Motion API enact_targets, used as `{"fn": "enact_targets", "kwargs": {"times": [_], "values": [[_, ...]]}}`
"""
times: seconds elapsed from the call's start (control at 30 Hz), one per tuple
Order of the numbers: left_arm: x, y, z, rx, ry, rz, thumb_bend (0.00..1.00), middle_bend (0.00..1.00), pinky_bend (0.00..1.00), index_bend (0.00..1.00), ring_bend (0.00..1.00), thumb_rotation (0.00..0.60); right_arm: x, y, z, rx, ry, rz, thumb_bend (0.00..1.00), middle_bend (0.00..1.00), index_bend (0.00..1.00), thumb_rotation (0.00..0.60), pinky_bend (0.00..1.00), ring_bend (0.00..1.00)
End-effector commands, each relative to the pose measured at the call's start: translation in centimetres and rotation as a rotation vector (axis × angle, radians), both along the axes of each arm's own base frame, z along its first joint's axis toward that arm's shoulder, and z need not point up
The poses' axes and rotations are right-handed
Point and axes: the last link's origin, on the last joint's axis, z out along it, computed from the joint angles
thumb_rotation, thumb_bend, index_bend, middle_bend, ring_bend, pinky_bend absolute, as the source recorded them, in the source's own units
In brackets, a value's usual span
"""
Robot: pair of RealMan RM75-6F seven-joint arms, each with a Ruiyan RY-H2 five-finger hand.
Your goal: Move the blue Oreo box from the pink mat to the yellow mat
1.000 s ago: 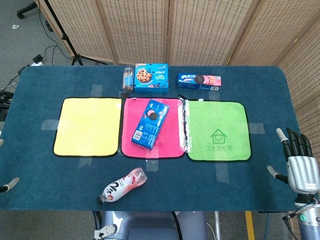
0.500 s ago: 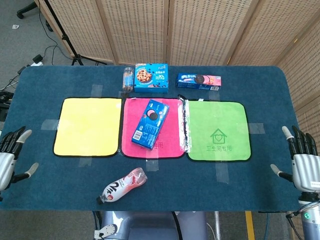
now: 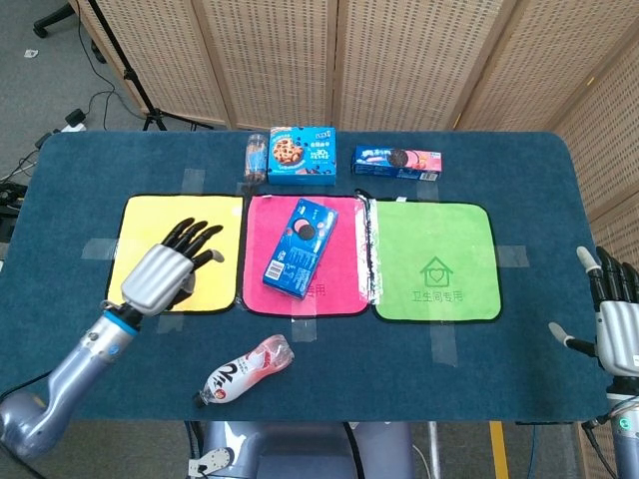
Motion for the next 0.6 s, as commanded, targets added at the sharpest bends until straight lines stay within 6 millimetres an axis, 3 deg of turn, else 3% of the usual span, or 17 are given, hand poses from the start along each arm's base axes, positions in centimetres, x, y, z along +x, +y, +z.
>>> {"fn": "enact_targets", "kwargs": {"times": [0.03,0.3,0.6], "values": [[5.9,2.7,-4.6,-0.054,0.056,-0.049,1.00,0.12,0.02,0.41,0.06,0.600,-0.1,-0.2,0.1,0.002,-0.002,-0.004,0.00,0.00,0.00,0.600,0.00,0.00],[9.0,4.5,-8.5,-0.045,0.141,-0.053,1.00,0.13,0.02,0.43,0.06,0.600,-0.5,-0.5,0.2,0.000,-0.001,-0.018,0.00,0.00,0.00,0.600,0.00,0.00],[13.3,7.1,-14.1,-0.059,0.218,-0.070,1.00,0.07,0.02,0.33,0.06,0.600,-1.7,-1.3,0.7,-0.019,-0.008,-0.079,0.00,0.00,0.00,0.600,0.00,0.00]]}}
